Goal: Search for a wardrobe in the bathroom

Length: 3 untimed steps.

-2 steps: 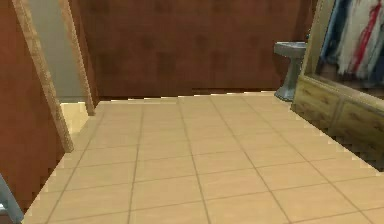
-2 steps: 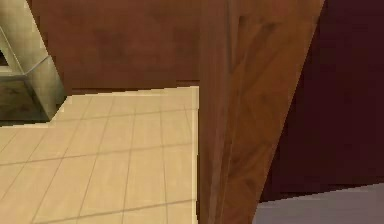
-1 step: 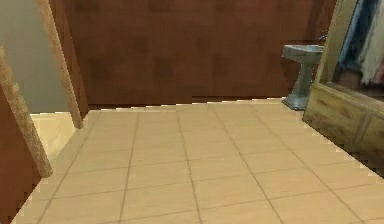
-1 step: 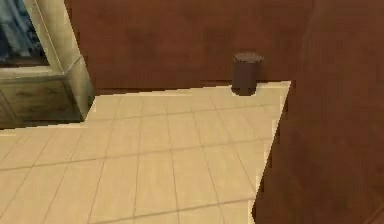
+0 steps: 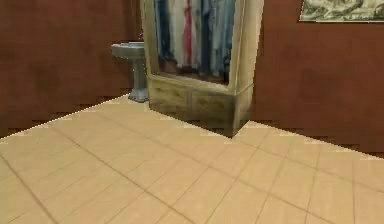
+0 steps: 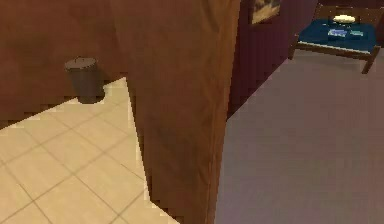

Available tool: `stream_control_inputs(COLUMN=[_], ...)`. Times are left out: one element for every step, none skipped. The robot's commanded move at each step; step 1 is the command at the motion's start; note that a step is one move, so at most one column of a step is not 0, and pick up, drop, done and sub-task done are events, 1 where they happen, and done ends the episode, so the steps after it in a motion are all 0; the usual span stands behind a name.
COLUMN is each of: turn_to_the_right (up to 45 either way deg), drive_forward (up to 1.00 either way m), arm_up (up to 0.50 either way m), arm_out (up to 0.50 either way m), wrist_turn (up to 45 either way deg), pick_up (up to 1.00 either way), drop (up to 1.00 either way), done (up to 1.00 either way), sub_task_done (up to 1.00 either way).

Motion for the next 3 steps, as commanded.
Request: stream_control_inputs(turn_to_the_right=[27.0,0.0,3.0], drive_forward=[0.0,1.0,0.0], arm_up=[0.0,0.0,0.0], arm_out=[0.0,0.0,0.0], wrist_turn=[0.0,0.0,0.0], pick_up=[0.0,0.0,0.0], drop=[0.0,0.0,0.0], done=[0.0,0.0,0.0], sub_task_done=[0.0,0.0,0.0])
